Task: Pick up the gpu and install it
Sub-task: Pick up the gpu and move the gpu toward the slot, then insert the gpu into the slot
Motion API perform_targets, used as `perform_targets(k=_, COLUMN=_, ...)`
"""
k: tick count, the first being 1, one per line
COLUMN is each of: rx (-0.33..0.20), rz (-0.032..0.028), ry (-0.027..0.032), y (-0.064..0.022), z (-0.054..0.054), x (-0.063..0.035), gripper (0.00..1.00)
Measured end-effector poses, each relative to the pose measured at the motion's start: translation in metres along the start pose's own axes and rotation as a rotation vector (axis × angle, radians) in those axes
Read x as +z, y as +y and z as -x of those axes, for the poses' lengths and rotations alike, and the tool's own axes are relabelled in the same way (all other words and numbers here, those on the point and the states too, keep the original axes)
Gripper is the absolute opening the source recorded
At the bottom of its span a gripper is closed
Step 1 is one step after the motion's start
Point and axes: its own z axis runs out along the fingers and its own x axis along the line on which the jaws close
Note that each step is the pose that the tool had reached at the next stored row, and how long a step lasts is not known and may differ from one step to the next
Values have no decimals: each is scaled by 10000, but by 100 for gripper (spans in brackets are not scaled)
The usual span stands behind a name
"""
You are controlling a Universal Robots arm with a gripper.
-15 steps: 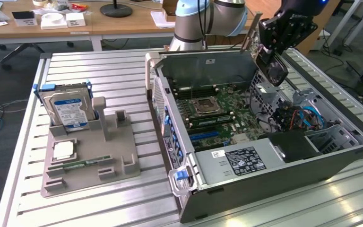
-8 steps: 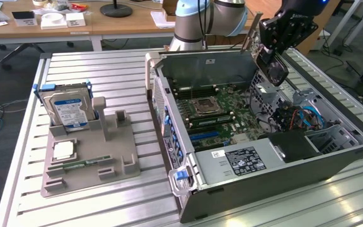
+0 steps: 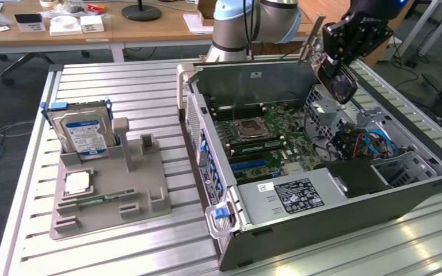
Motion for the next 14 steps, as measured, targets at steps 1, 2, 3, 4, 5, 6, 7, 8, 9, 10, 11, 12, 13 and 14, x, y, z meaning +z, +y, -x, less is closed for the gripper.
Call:
perform_targets(k=1, rx=0, rz=0, ry=0, y=0, z=21, x=0, gripper=27)
perform_targets(k=2, rx=1, rz=0, ry=0, y=0, z=42, x=0, gripper=27)
perform_targets(k=3, rx=0, rz=0, ry=0, y=0, z=63, x=0, gripper=27)
perform_targets(k=4, rx=0, rz=0, ry=0, y=0, z=83, x=1, gripper=27)
perform_targets(k=5, rx=-1, rz=1, ry=0, y=1, z=96, x=1, gripper=27)
perform_targets(k=6, rx=-1, rz=1, ry=0, y=1, z=109, x=1, gripper=27)
perform_targets(k=7, rx=0, rz=1, ry=0, y=0, z=121, x=1, gripper=27)
perform_targets(k=8, rx=0, rz=0, ry=0, y=0, z=130, x=1, gripper=27)
perform_targets(k=9, rx=-1, rz=-1, ry=0, y=1, z=133, x=1, gripper=27)
perform_targets(k=10, rx=0, rz=0, ry=0, y=0, z=133, x=1, gripper=27)
perform_targets(k=11, rx=0, rz=0, ry=0, y=0, z=133, x=1, gripper=27)
perform_targets(k=12, rx=0, rz=0, ry=0, y=0, z=133, x=1, gripper=27)
perform_targets(k=13, rx=0, rz=0, ry=-1, y=0, z=133, x=1, gripper=27)
perform_targets(k=14, rx=0, rz=0, ry=-1, y=0, z=133, x=1, gripper=27)
